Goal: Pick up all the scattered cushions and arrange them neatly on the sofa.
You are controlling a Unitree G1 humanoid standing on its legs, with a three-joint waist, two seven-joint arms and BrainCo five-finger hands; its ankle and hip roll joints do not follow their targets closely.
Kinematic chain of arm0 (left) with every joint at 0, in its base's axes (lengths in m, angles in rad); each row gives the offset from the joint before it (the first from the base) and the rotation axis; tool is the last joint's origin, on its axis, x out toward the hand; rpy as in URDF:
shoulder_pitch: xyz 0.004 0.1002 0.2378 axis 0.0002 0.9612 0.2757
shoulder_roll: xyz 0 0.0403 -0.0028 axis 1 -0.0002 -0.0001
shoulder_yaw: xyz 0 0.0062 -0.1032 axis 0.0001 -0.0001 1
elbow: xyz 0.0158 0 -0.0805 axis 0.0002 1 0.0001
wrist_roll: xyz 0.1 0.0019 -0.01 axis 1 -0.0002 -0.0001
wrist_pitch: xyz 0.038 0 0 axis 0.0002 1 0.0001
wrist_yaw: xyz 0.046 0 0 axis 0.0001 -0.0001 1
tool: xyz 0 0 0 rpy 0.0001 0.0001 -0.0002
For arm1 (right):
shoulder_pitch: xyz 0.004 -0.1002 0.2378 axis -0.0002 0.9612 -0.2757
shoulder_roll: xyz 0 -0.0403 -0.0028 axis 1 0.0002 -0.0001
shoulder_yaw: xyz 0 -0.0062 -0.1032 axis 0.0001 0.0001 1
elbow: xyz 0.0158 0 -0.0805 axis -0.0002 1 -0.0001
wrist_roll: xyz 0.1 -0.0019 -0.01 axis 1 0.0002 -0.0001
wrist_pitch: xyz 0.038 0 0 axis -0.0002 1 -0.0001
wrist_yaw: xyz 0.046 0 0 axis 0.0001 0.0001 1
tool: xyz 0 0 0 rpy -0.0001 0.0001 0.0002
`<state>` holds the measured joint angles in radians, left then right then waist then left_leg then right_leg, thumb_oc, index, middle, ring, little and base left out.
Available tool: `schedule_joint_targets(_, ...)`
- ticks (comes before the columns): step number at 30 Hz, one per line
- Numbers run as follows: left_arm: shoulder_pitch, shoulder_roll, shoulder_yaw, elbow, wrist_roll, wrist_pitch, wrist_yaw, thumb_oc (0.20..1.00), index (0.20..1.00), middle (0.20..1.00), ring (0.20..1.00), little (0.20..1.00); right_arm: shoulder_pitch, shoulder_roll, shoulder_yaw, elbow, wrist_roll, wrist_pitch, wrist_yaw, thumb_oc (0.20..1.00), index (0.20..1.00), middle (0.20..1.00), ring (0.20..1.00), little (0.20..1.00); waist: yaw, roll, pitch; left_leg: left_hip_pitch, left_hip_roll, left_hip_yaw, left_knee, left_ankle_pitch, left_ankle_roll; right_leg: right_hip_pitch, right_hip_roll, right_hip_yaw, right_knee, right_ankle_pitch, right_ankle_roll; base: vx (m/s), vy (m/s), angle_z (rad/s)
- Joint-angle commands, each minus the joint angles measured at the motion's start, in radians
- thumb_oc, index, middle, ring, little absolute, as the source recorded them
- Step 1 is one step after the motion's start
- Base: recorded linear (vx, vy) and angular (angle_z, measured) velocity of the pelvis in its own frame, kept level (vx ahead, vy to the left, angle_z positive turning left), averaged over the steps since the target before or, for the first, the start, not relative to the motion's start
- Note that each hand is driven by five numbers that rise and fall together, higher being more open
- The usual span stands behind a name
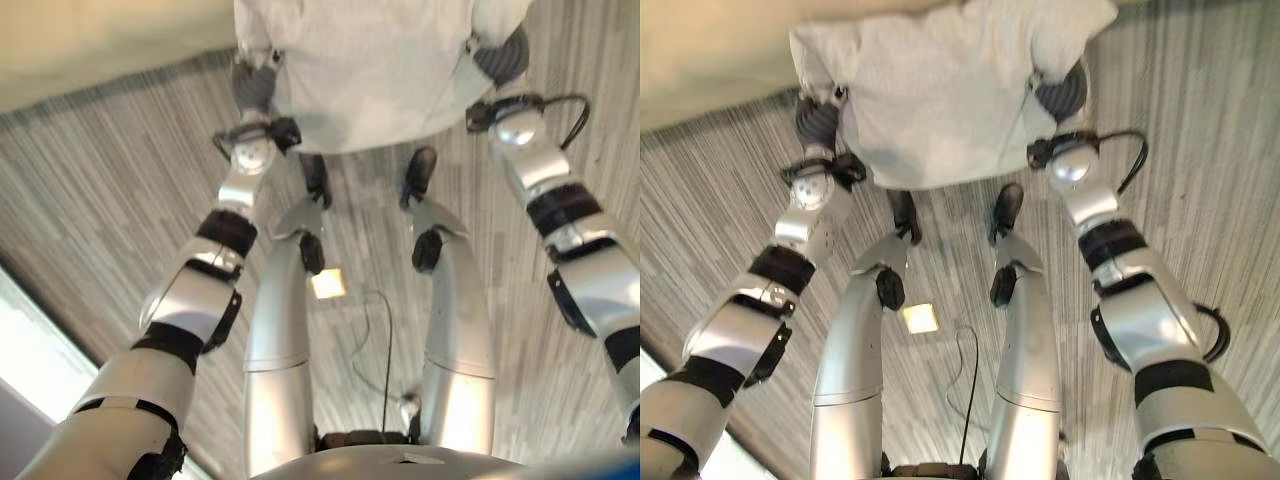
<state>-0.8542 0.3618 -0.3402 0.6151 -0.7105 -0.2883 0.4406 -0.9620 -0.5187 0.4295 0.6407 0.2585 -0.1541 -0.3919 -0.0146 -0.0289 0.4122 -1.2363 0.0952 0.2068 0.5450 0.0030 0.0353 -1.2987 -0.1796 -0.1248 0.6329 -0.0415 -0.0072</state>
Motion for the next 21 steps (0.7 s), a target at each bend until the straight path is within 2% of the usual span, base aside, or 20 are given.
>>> schedule_joint_targets(1,-0.03,-0.096,-0.023,-0.082,0.085,-0.09,-0.07,0.2,0.2,0.2,0.2,0.2,-0.019,0.082,0.009,-0.14,-0.053,-0.15,0.061,0.2,0.2,0.2,0.2,0.2,-0.014,0.038,-0.097,-0.085,-0.022,-0.114,-0.028,0.02,-0.043,-0.039,0.004,-0.05,0.077,-0.037,0.095,-0.06,-0.046,0.01)
schedule_joint_targets(4,0.068,-0.091,-0.012,-0.16,0.12,-0.089,-0.086,0.2,0.2,0.2,0.2,0.2,0.106,0.082,-0.038,-0.222,-0.06,-0.167,0.073,0.2,0.2,0.2,0.2,0.2,-0.013,0.037,-0.096,0.025,-0.024,-0.122,-0.101,0.04,-0.055,0.068,0.011,-0.058,0.013,-0.03,0.095,-0.05,-0.056,0.05)
schedule_joint_targets(5,0.134,-0.076,-0.013,-0.222,0.163,-0.087,-0.096,0.2,0.2,0.2,0.2,0.2,0.199,0.088,-0.073,-0.308,-0.065,-0.182,0.086,0.2,0.2,0.2,0.2,0.2,-0.014,0.036,-0.103,0.103,-0.021,-0.127,-0.148,0.051,-0.064,0.148,0.016,-0.062,-0.034,-0.024,0.093,-0.05,-0.095,0.08)
schedule_joint_targets(6,0.201,-0.081,-0.009,-0.262,0.174,-0.085,-0.117,0.2,0.2,0.2,0.2,0.2,0.276,0.088,-0.087,-0.342,-0.083,-0.184,0.098,0.2,0.2,0.2,0.2,0.2,-0.008,0.037,-0.11,0.189,-0.022,-0.132,-0.198,0.063,-0.073,0.231,0.017,-0.073,-0.078,-0.025,0.09,-0.03,-0.071,0.05)
schedule_joint_targets(7,0.23,-0.077,-0.01,-0.276,0.18,-0.085,-0.128,0.2,0.2,0.2,0.2,0.2,0.31,0.088,-0.092,-0.363,-0.087,-0.187,0.107,0.2,0.2,0.2,0.2,0.2,-0.005,0.036,-0.113,0.222,-0.024,-0.135,-0.213,0.069,-0.076,0.262,0.015,-0.078,-0.093,-0.025,0.09,0.02,-0.087,0.02)
schedule_joint_targets(8,0.294,-0.066,-0.014,-0.32,0.213,-0.082,-0.14,0.2,0.2,0.2,0.2,0.2,0.395,0.088,-0.116,-0.406,-0.102,-0.191,0.117,0.2,0.2,0.2,0.2,0.2,-0.001,0.038,-0.115,0.323,-0.026,-0.134,-0.267,0.086,-0.088,0.36,0.016,-0.096,-0.139,-0.026,0.089,0.04,-0.059,0.02)
schedule_joint_targets(11,0.354,-0.061,-0.01,-0.367,0.232,-0.081,-0.155,0.2,0.2,0.2,0.2,0.2,0.464,0.088,-0.13,-0.442,-0.128,-0.19,0.123,0.2,0.2,0.2,0.2,0.2,0.005,0.037,-0.119,0.424,-0.03,-0.14,-0.312,0.099,-0.096,0.461,0.022,-0.113,-0.18,-0.026,0.086,0.05,-0.053,0.14)
schedule_joint_targets(14,0.448,-0.042,0.006,-0.425,0.237,-0.083,-0.184,0.2,0.2,0.2,0.2,0.2,0.571,0.08,-0.157,-0.5,-0.15,-0.19,0.142,0.2,0.2,0.2,0.2,0.2,0.01,0.036,-0.132,0.575,-0.031,-0.145,-0.367,0.11,-0.106,0.625,0.033,-0.138,-0.256,-0.025,0.086,0.07,-0.04,0.2)
schedule_joint_targets(15,0.476,-0.032,0.011,-0.438,0.238,-0.082,-0.194,0.2,0.2,0.2,0.2,0.2,0.601,0.079,-0.164,-0.516,-0.147,-0.189,0.156,0.2,0.2,0.2,0.2,0.2,0.015,0.039,-0.133,0.61,-0.029,-0.14,-0.383,0.138,-0.1,0.666,0.036,-0.158,-0.28,-0.002,0.075,0.1,-0.028,0.07)
schedule_joint_targets(16,0.541,-0.019,0.023,-0.47,0.234,-0.079,-0.217,0.2,0.2,0.2,0.2,0.2,0.662,0.07,-0.176,-0.542,-0.158,-0.187,0.17,0.2,0.2,0.2,0.2,0.2,0.017,0.038,-0.141,0.707,-0.026,-0.138,-0.414,0.136,-0.1,0.762,0.045,-0.166,-0.311,-0.006,0.074,0.06,-0.006,0.01)
schedule_joint_targets(17,0.541,-0.019,0.023,-0.47,0.234,-0.079,-0.217,0.2,0.2,0.2,0.2,0.2,0.662,0.07,-0.176,-0.542,-0.158,-0.187,0.17,0.2,0.2,0.2,0.2,0.2,0.017,0.038,-0.14,0.708,-0.026,-0.138,-0.415,0.137,-0.1,0.763,0.045,-0.166,-0.311,-0.006,0.074,0.18,-0.024,0.02)
schedule_joint_targets(18,0.598,-0.002,0.047,-0.497,0.24,-0.079,-0.231,0.2,0.2,0.2,0.2,0.2,0.716,0.063,-0.193,-0.564,-0.161,-0.189,0.19,0.2,0.2,0.2,0.2,0.2,0.019,0.036,-0.154,0.791,-0.023,-0.132,-0.442,0.137,-0.104,0.846,0.054,-0.17,-0.337,-0.009,0.075,0.13,-0.023,0.05)
schedule_joint_targets(20,0.623,0.005,0.054,-0.511,0.238,-0.078,-0.243,0.2,0.2,0.2,0.2,0.2,0.739,0.057,-0.199,-0.572,-0.168,-0.185,0.197,0.2,0.2,0.2,0.2,0.2,0.018,0.036,-0.159,0.833,-0.022,-0.131,-0.455,0.138,-0.106,0.891,0.062,-0.17,-0.356,-0.01,0.076,0.13,-0.027,0.09)
schedule_joint_targets(21,0.667,0.014,0.074,-0.528,0.23,-0.076,-0.256,0.2,0.2,0.2,0.2,0.2,0.781,0.056,-0.214,-0.593,-0.163,-0.184,0.211,0.2,0.2,0.2,0.2,0.2,0.016,0.034,-0.179,0.898,-0.022,-0.125,-0.477,0.139,-0.113,0.964,0.074,-0.174,-0.39,-0.011,0.078,0.12,-0.041,0.06)
